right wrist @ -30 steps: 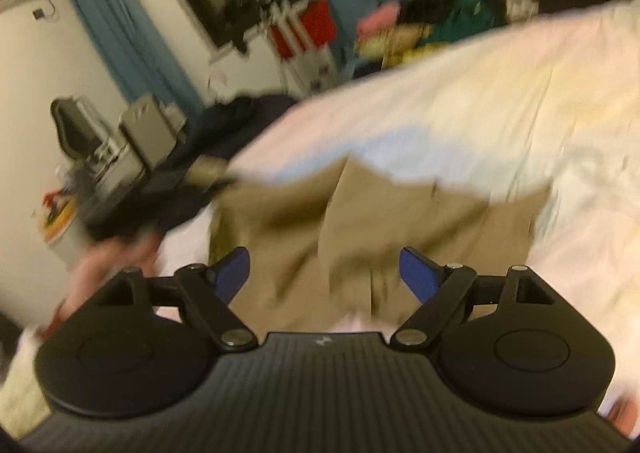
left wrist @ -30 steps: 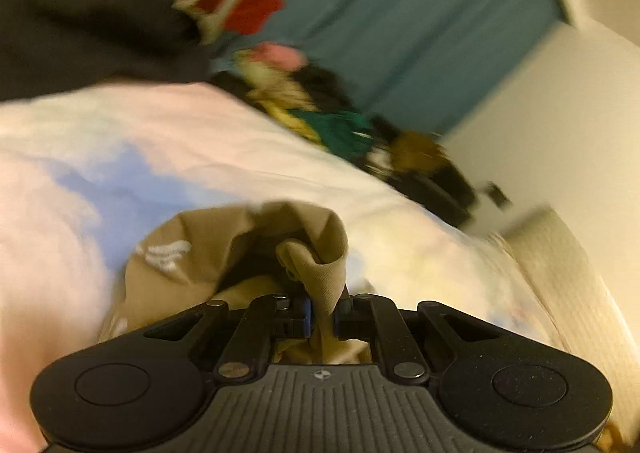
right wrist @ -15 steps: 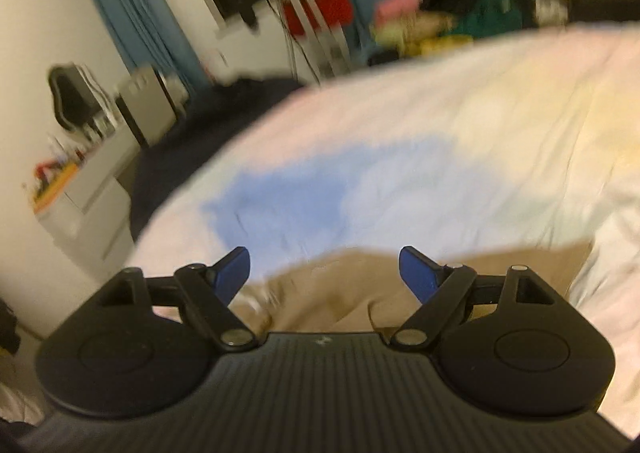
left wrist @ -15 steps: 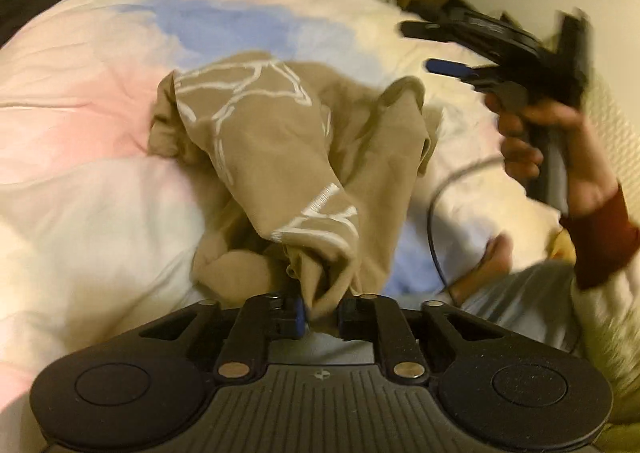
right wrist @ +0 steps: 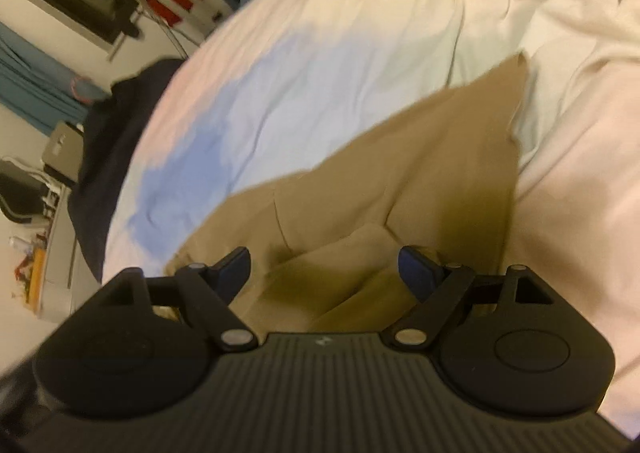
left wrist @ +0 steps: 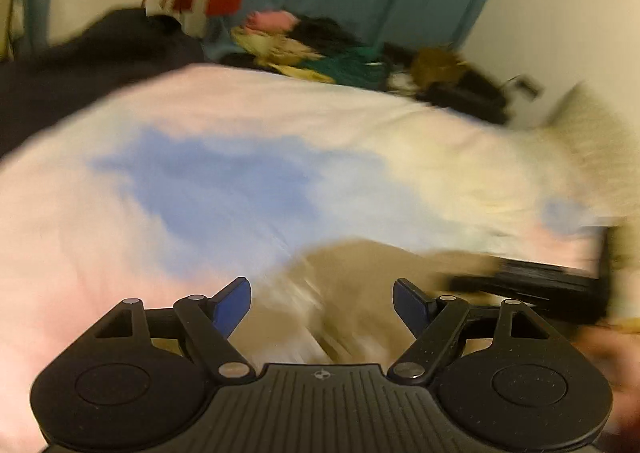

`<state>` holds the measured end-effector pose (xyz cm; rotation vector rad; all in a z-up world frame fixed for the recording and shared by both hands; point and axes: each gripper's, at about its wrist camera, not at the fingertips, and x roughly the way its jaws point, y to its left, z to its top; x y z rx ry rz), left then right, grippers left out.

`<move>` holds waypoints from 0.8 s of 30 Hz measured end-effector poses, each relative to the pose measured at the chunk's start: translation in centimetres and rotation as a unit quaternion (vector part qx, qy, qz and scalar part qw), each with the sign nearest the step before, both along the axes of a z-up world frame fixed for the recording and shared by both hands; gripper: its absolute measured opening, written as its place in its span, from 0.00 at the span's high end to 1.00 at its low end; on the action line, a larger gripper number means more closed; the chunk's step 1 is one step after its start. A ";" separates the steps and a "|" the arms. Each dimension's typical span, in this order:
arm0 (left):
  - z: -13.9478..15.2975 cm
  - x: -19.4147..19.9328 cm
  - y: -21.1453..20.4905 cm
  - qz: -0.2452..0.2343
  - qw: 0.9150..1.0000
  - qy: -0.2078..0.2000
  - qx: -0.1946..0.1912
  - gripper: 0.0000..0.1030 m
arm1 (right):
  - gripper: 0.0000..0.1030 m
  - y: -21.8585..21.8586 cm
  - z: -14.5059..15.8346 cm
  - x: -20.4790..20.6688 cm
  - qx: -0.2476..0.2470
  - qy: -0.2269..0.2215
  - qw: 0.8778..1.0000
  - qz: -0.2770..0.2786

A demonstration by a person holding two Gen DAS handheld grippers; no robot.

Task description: Fold clothes

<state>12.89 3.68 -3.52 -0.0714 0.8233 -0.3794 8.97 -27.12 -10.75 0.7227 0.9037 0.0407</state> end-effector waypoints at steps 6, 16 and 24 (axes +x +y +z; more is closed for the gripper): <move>-7.3 6.7 -1.7 0.002 0.993 0.109 0.046 0.30 | 0.19 0.3 2.2 0.2 -0.081 -0.075 0.994 0.019; -2.5 -1.3 -3.3 -0.100 0.994 -0.017 0.031 0.93 | 0.19 2.0 3.7 3.0 -0.072 -0.137 0.982 0.111; -1.2 -15.0 -6.0 -0.251 0.964 -0.077 0.043 0.94 | 0.19 3.4 4.9 2.3 -0.078 -0.162 0.970 0.166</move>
